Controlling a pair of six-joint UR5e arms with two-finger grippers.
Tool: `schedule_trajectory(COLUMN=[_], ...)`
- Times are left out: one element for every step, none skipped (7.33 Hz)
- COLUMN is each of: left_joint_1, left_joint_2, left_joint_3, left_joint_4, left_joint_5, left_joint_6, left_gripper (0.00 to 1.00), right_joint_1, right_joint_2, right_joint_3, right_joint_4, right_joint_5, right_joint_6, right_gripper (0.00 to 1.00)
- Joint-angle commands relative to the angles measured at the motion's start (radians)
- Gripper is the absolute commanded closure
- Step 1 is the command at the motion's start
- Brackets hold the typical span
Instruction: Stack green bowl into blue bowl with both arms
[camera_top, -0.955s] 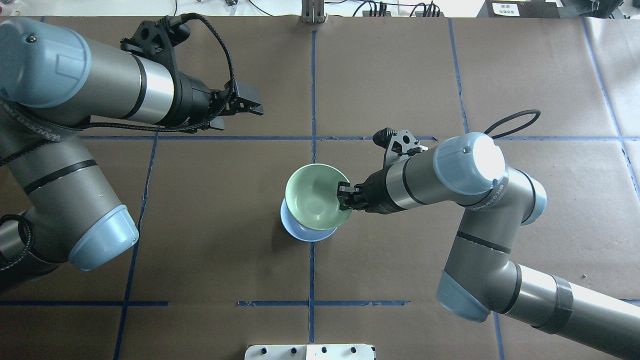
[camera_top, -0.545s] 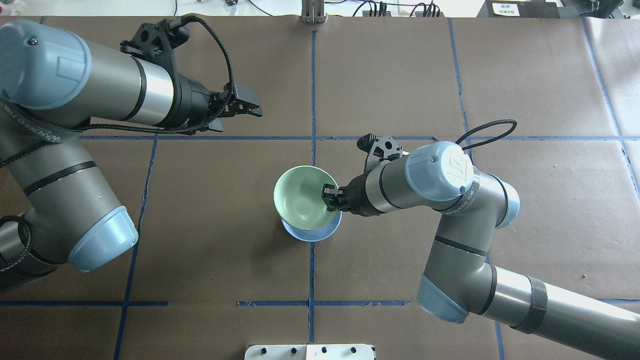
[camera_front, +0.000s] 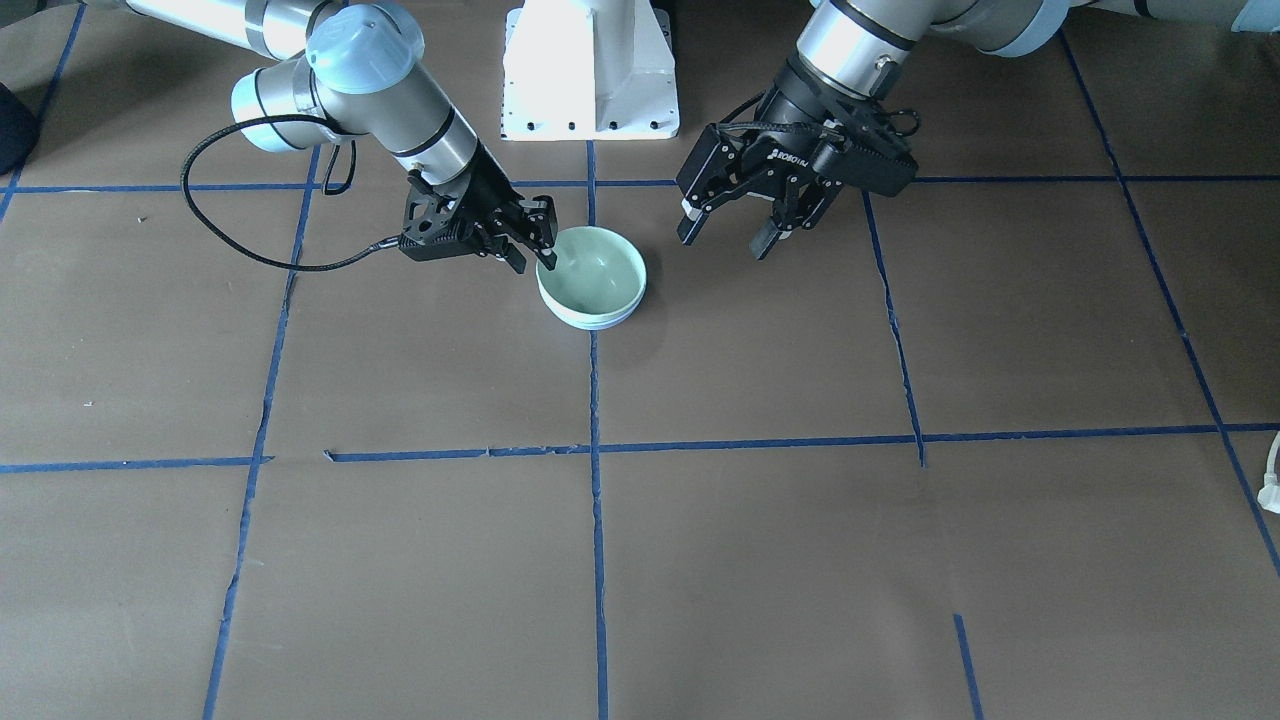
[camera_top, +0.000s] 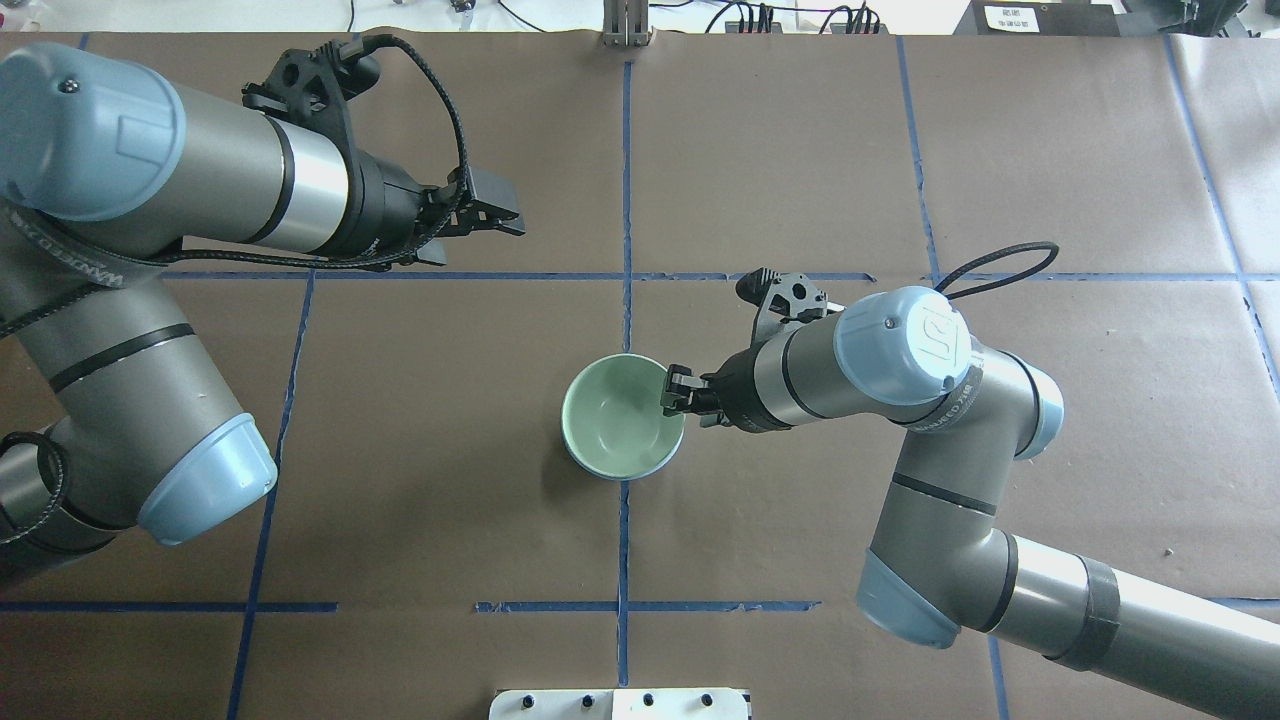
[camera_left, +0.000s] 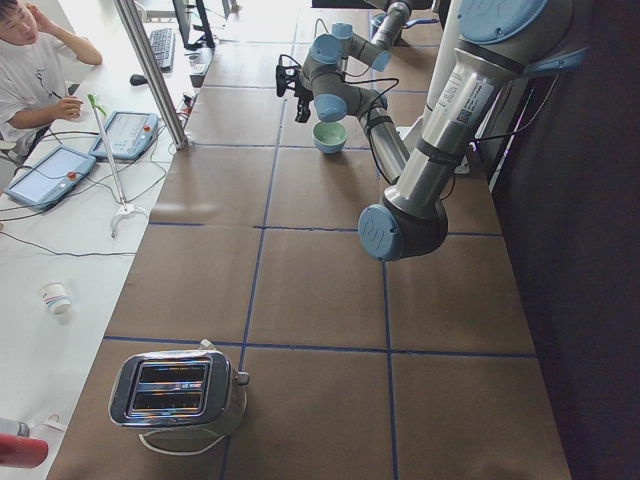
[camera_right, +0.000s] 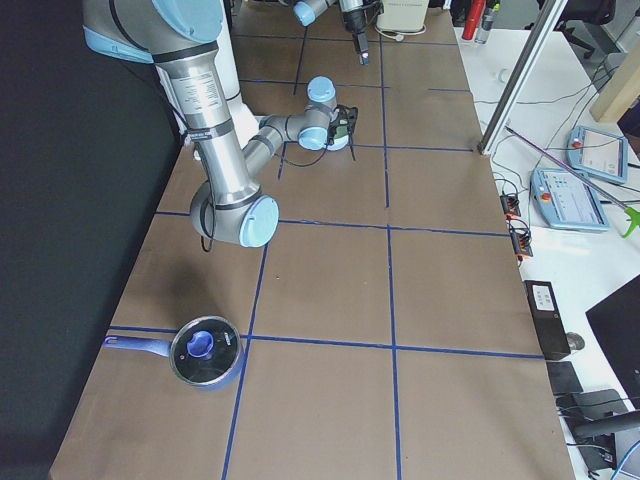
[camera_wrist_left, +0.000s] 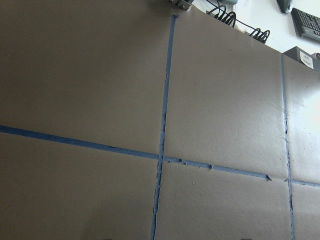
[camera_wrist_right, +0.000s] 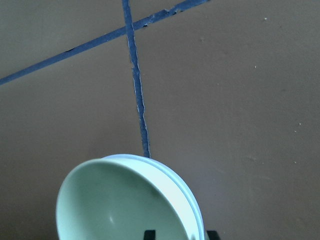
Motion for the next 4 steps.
schedule_trajectory(left_joint_1=[0.0,-0.003,-0.02,-0.069], left_joint_2=[0.011,0.058,0.127,0.202], left_joint_3=[0.003,-0.002,-0.002,-0.002], left_joint_4=[0.0,0.0,0.0,0.003], left_joint_5=[-0.002,-0.02,-0.072,-0.124], left_joint_6=[0.006,0.032,0.146,0.271], left_gripper=[0.11,0.12,0.12,0.12], right_joint_1=[0.026,0.069,0.166,0.279], right_joint_2=[-0.035,-0.122,-0.21,-0.302], right_joint_3=[0.052,0.118,0.144,0.143], right_joint_4=[0.0,0.0,0.001,0.0], right_joint_5=[0.015,0.036,0.113,0.204], right_joint_6=[0.0,-0.002,-0.058,-0.22], right_gripper=[0.0,0.0,0.0,0.0])
